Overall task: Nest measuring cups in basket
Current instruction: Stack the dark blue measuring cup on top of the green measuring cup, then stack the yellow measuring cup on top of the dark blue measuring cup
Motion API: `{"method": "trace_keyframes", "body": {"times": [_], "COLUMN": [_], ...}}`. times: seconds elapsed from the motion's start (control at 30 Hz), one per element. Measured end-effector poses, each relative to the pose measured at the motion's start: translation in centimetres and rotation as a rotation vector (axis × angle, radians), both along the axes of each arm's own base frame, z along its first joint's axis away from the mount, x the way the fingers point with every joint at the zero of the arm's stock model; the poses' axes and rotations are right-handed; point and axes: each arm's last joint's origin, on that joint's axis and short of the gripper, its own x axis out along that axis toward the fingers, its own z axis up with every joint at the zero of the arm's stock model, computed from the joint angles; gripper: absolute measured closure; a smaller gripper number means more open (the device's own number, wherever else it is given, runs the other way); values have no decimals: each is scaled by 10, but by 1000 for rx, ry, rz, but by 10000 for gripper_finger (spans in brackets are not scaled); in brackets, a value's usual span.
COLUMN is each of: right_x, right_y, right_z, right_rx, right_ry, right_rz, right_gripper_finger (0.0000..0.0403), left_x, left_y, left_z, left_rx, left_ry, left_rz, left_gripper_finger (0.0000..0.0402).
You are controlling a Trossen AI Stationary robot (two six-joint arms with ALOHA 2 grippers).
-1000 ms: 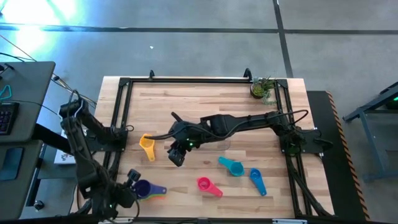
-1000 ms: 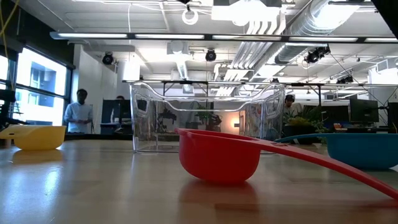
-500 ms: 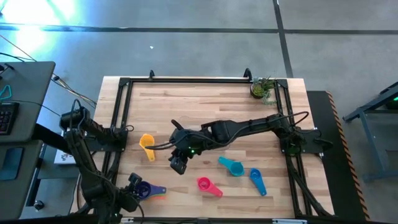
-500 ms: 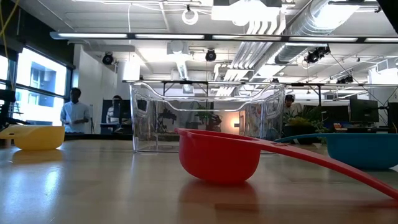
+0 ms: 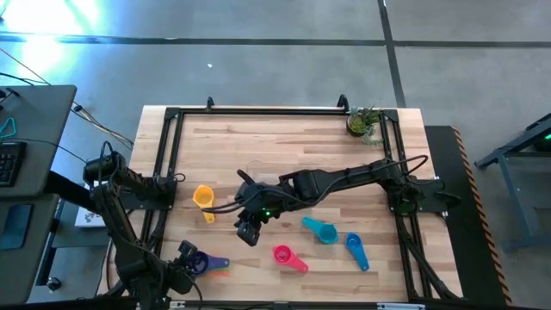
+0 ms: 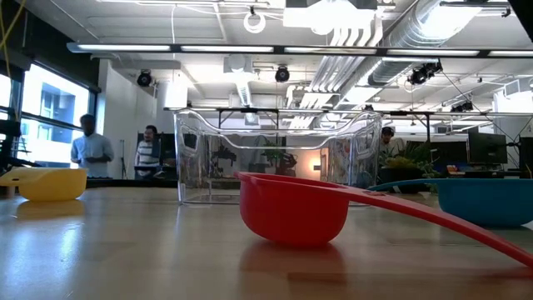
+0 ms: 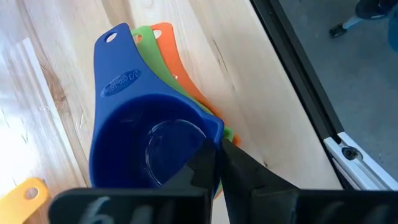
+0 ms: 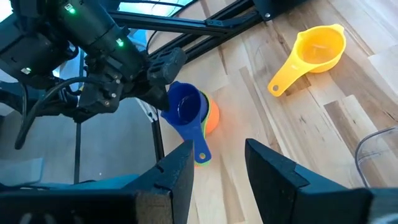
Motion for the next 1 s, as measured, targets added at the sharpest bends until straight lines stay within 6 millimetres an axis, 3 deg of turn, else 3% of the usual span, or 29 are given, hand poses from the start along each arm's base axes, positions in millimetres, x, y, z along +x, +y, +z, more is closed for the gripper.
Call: {"method": "trace_keyframes", "body": {"times": [0.77,1.0], "right_x": [0,0], "right_y": [0,1], "right_z": [0,0], "right_rx": [0,-3], "right_ry": [-1,-2], "right_rz": [0,4], "right_gripper_finger": [267,267], "left_x": [14,16], "left_y": [7,7], "left_z": [-1,0], "left_rx": [-61,-70], "left_ry": [106,110], "left_rz": [66,66], "left_gripper_finger": [306,295]}}
